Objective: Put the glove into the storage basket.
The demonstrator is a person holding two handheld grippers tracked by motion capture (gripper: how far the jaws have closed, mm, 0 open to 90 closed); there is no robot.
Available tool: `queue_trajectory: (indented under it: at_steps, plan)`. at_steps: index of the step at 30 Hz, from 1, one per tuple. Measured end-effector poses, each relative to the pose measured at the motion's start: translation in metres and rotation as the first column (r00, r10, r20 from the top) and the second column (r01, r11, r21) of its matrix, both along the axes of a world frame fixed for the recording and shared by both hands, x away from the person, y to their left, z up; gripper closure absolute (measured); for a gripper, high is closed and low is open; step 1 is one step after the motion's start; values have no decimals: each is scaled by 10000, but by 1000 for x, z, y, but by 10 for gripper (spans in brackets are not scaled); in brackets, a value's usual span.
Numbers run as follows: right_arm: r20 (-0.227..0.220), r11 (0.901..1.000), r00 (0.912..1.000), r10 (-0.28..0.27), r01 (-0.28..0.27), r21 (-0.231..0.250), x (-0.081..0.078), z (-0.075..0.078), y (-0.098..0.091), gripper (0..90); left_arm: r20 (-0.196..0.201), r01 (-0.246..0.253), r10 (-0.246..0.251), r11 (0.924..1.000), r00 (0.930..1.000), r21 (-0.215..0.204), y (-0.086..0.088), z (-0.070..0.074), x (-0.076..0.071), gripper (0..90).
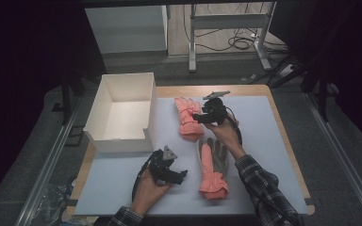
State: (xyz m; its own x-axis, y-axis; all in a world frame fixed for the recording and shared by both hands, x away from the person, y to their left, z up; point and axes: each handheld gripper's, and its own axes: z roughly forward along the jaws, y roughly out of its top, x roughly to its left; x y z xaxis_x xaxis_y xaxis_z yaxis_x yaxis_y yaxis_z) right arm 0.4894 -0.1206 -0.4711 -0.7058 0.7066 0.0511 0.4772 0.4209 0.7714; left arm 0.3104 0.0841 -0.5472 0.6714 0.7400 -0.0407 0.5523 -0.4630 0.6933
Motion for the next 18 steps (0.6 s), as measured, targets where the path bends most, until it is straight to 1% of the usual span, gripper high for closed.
queue_trajectory:
  at_steps: [5,10,12,15,18]
  plan:
    - [-134,9999,9998,-122,121,-72,14,-7,11,369,-2,-4,4,10000,10000,-17,0,0,0,42]
    - [-314,9998,9993,-197,193,-112,24,-14,22,339,14,10,-10,10000,10000,-8,0,0,0,42]
    - [-363,9997,9992,-143,136,-195,28,-18,27,332,4,-4,4,10000,10000,-23,0,0,0,42]
    - [-276,9971,9994,-214,193,-737,32,-24,34,320,17,11,-11,10000,10000,-8,0,0,0,42]
    - [-570,9944,9977,-358,299,-1014,39,-31,37,325,17,12,-12,10000,10000,-6,0,0,0,42]
